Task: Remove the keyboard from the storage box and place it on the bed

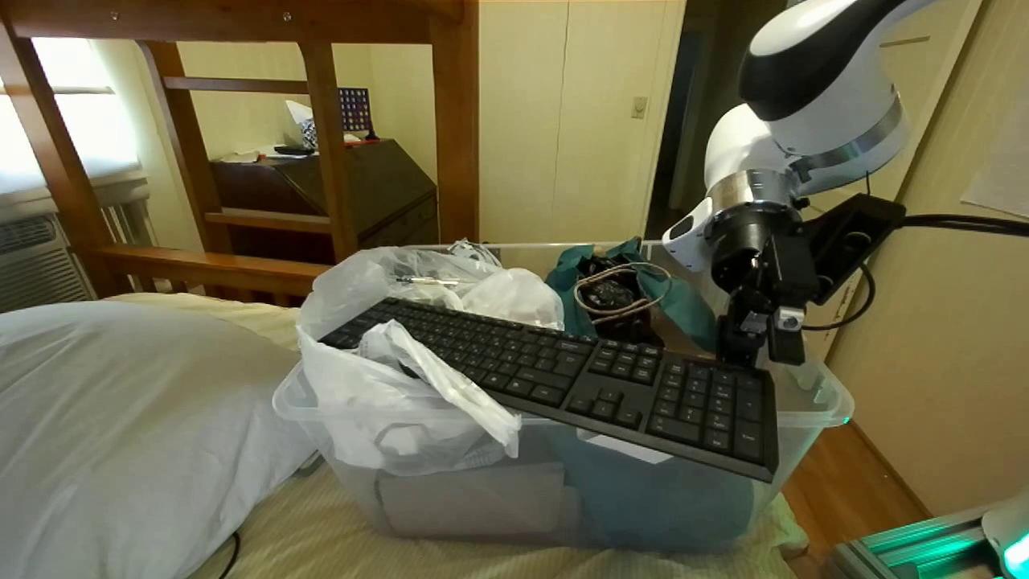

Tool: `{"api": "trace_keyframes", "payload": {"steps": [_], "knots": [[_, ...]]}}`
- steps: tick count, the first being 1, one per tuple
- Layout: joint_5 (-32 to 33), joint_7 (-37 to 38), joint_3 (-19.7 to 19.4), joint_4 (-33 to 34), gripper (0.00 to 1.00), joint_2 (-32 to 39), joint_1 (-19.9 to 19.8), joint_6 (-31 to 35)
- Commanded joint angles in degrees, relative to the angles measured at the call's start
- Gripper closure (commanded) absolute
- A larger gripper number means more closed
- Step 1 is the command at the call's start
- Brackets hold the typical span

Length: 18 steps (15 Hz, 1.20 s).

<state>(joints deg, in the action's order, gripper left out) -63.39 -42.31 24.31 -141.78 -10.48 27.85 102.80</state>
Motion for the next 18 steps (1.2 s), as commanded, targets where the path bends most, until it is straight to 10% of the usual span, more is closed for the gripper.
{"api": "trace_keyframes", "payload": {"steps": [1,4,13,18], "knots": [[0.0,0.8,0.9,1.8,0.00,1.5,-0.7,0.9],[-0.8,0.1,1.1,1.0,0.01,1.6,-0.6,3.2],[-1.8,-0.1,1.5,0.7,0.75,1.4,-0.3,8.7],[-3.1,-0.1,1.4,1.2,0.77,0.4,-0.4,7.9]]}}
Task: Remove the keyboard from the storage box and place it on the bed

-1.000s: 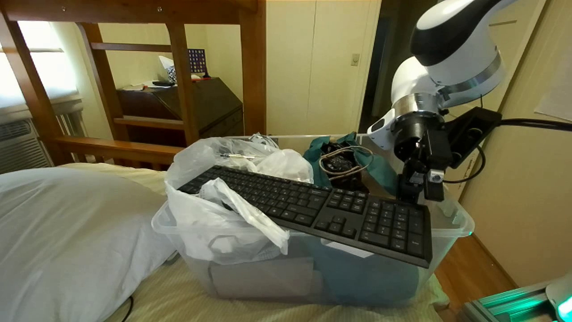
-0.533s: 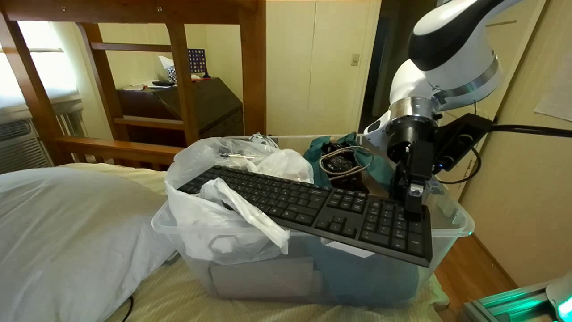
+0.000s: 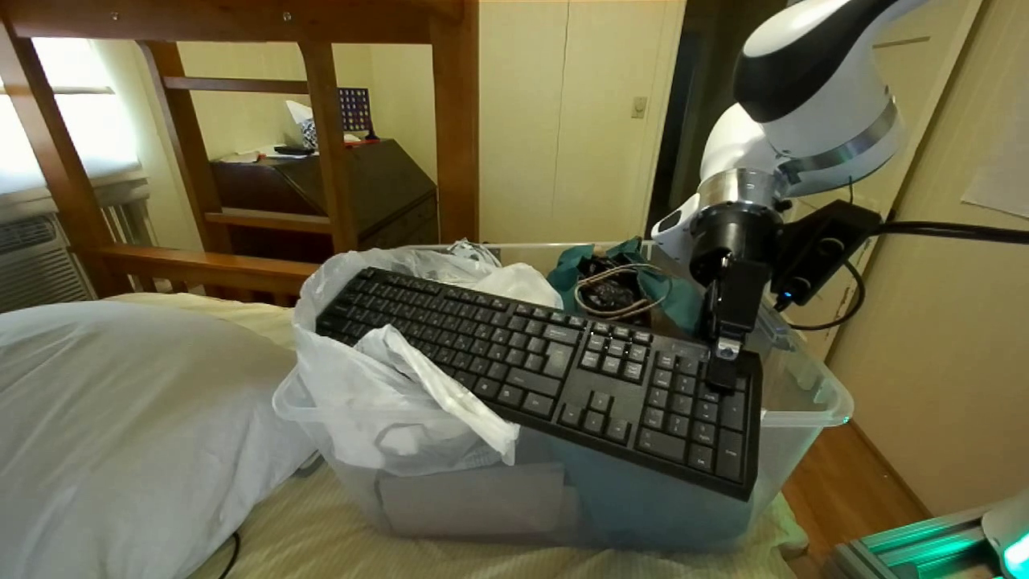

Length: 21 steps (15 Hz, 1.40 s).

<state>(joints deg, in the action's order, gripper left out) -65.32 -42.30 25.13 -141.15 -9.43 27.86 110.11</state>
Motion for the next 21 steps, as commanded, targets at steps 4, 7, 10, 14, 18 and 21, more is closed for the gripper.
{"api": "trace_keyframes", "payload": {"steps": [4,7,10,14,18,21], "knots": [[-1.5,-0.1,0.5,0.9,0.94,-1.8,-0.2,-0.2],[-4.2,-5.5,0.6,2.1,0.94,-4.7,0.4,0.1],[-4.4,-6.4,0.7,3.4,0.94,-7.2,0.6,0.2],[-4.3,-9.4,1.4,5.2,0.94,-7.5,1.2,0.9],[-1.5,-13.2,3.5,10.1,0.94,-4.5,2.1,-0.4],[-1.1,-18.1,3.9,12.9,0.94,-3.2,2.5,-2.2]]}}
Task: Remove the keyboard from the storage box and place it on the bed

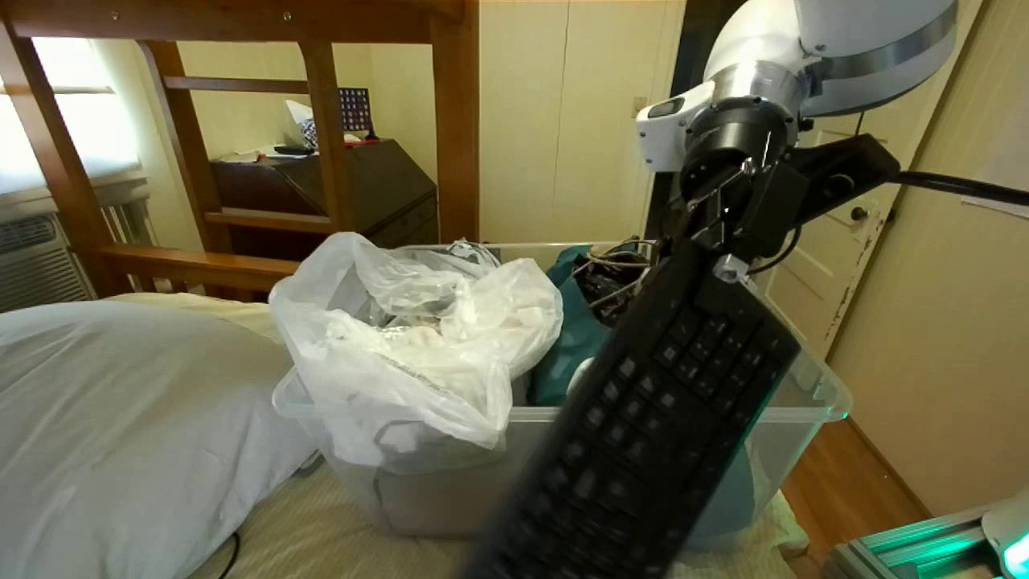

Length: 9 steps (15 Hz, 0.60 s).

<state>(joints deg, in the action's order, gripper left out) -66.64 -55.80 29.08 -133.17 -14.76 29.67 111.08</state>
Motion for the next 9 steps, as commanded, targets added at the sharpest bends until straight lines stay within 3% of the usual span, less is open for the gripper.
{"api": "trace_keyframes", "payload": {"steps": [1,5,9], "knots": [[0.9,-6.4,0.1,5.6,0.94,2.6,0.8,-3.8],[3.0,-11.7,0.8,8.3,0.94,5.6,0.8,-6.1],[11.5,-13.9,2.6,13.7,0.94,10.5,1.0,-7.8]]}}
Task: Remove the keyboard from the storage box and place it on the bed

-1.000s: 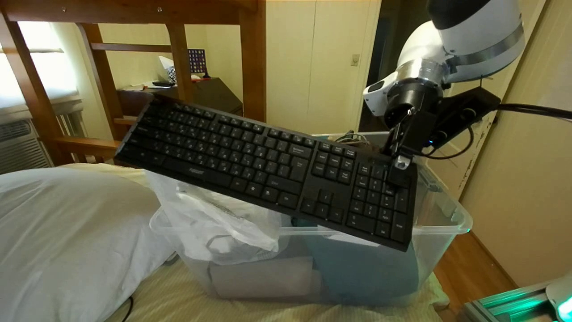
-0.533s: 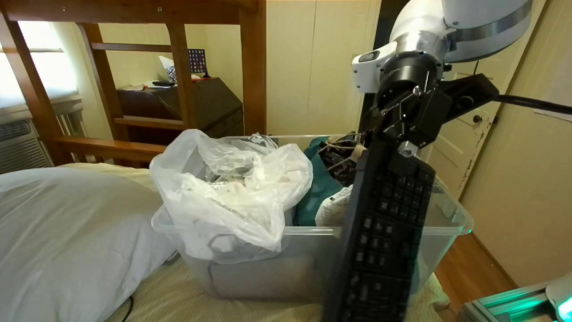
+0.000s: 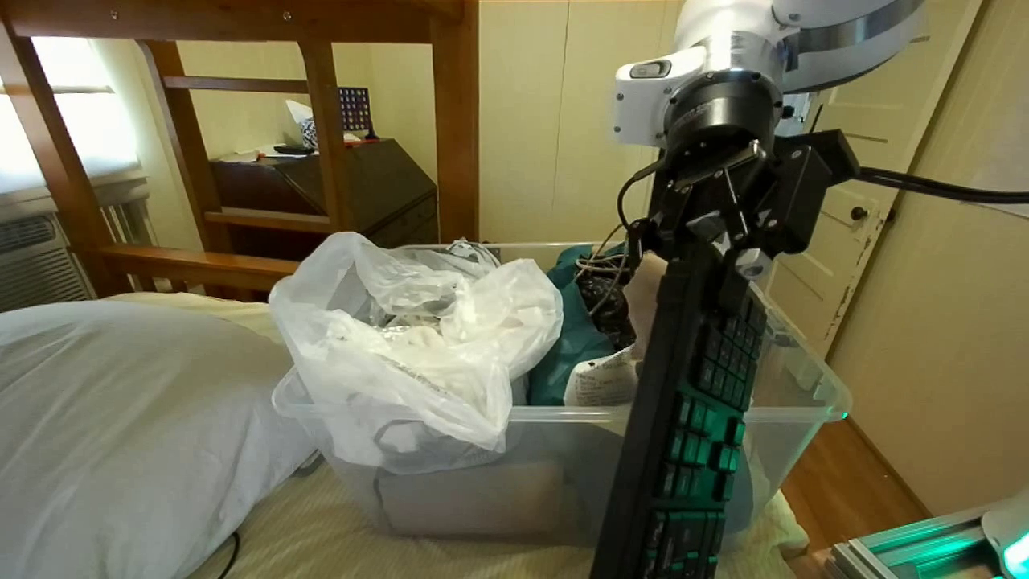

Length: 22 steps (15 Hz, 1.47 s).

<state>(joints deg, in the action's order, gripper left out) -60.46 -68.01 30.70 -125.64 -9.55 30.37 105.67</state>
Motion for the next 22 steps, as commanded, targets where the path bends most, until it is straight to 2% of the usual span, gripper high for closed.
{"api": "trace_keyframes", "payload": {"steps": [1,7,13,16,19,21,22], "knots": [[7.6,-1.8,1.5,7.6,0.94,6.7,0.4,-2.5],[26.0,-0.6,4.4,21.6,0.94,17.0,1.9,-3.8],[43.8,-0.3,6.2,39.5,0.94,29.1,6.2,-12.6],[50.5,1.3,5.2,46.5,0.94,33.4,9.6,-17.6],[53.5,3.6,3.4,49.5,0.94,34.8,11.1,-21.8],[52.5,2.3,3.2,51.3,0.94,35.5,11.3,-21.6],[51.8,1.8,3.2,52.2,0.51,35.8,11.3,-21.2]]}}
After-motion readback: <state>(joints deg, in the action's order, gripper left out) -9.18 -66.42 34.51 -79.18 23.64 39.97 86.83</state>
